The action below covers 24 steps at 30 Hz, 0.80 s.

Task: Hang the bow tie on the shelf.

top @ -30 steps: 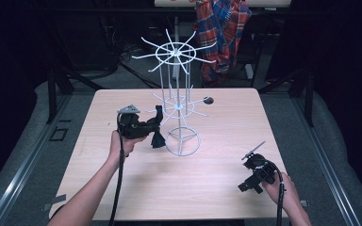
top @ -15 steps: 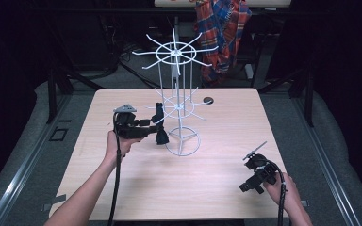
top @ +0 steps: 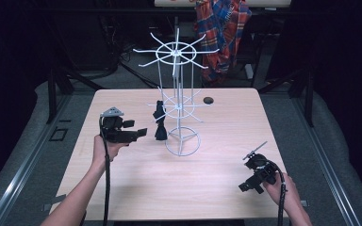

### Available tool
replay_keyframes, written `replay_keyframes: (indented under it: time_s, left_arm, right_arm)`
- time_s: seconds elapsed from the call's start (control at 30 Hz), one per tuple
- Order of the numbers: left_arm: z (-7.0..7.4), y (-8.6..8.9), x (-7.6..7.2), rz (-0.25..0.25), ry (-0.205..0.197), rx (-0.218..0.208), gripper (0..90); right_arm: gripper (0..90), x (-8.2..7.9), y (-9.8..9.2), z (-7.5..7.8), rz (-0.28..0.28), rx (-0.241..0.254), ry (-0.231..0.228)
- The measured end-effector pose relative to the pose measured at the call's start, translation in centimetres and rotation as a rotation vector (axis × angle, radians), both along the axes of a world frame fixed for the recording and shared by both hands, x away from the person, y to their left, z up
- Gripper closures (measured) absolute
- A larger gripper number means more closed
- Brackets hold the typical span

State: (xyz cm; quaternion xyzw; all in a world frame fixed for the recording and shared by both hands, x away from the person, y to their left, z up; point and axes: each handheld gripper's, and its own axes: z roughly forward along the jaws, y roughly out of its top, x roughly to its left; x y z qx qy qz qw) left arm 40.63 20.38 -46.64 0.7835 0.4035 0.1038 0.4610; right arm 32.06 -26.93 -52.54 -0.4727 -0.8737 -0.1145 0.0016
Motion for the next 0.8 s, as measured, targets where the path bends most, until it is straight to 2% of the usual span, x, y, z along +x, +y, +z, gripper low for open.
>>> replay_keyframes:
  time_s: [0.03,0.07,0.17,0.2,0.27,0.3,0.33,0.4,0.43,0.47,0.5,0.63,0.67,0.7,0.8]
  left_arm:
    - [0.0,0.0,-0.2,0.008,-0.004,0.003,24.3]
    - [0.1,-0.1,-0.3,0.011,0.001,0.016,23.6]
    - [0.1,-0.3,-0.7,0.016,-0.003,0.048,21.1]
    - [0.1,-0.5,-0.9,0.023,-0.006,0.075,19.2]
    - [0.1,-0.6,-1.1,0.033,-0.007,0.083,15.9]
    - [0.0,-0.8,-1.3,0.039,-0.011,0.115,15.5]
    - [0.0,-0.8,-1.3,0.039,-0.011,0.115,15.2]
    - [-0.1,-0.9,-1.7,0.041,-0.014,0.148,14.7]
    - [-0.2,-1.0,-1.9,0.042,-0.012,0.161,14.0]
    - [-0.3,-1.0,-2.1,0.041,-0.010,0.173,13.2]
    - [-0.4,-0.9,-2.5,0.040,-0.001,0.195,11.7]
    - [-0.7,-0.8,-3.1,0.040,0.011,0.223,9.9]
    - [-0.8,-0.7,-3.3,0.040,0.010,0.230,9.7]
    - [-0.8,-0.6,-3.5,0.041,0.013,0.235,9.6]
    - [-0.7,-0.3,-4.1,0.046,0.013,0.237,9.6]
  right_arm:
    - [15.5,-0.1,0.1,0.1,-0.025,0.008,0.023]
    - [15.5,0.1,-0.1,0.2,0.016,-0.015,-0.004]
    - [15.5,0.0,0.0,0.2,-0.004,-0.003,0.002]
    - [15.5,-0.1,0.0,0.1,-0.006,0.009,-0.012]
    - [15.5,0.0,-0.1,0.2,0.007,-0.002,-0.016]
    - [15.5,0.0,-0.1,0.2,0.008,-0.001,-0.016]
    - [15.5,0.0,-0.1,0.2,0.008,-0.001,-0.016]
    - [15.5,-0.1,-0.1,0.3,-0.007,0.005,0.011]
    - [15.5,-0.1,-0.1,0.4,-0.010,0.004,0.005]
    - [15.5,-0.1,-0.2,0.2,0.002,0.009,-0.021]
    - [15.5,0.0,-0.2,0.3,0.008,0.002,-0.021]
    - [15.5,-0.1,-0.1,0.3,0.005,0.007,-0.018]
    - [15.4,-0.1,0.1,0.2,-0.003,0.023,-0.027]
    - [15.5,-0.1,0.0,0.4,0.015,-0.001,-0.020]
    - [15.5,-0.1,0.0,0.4,0.024,-0.018,-0.019]
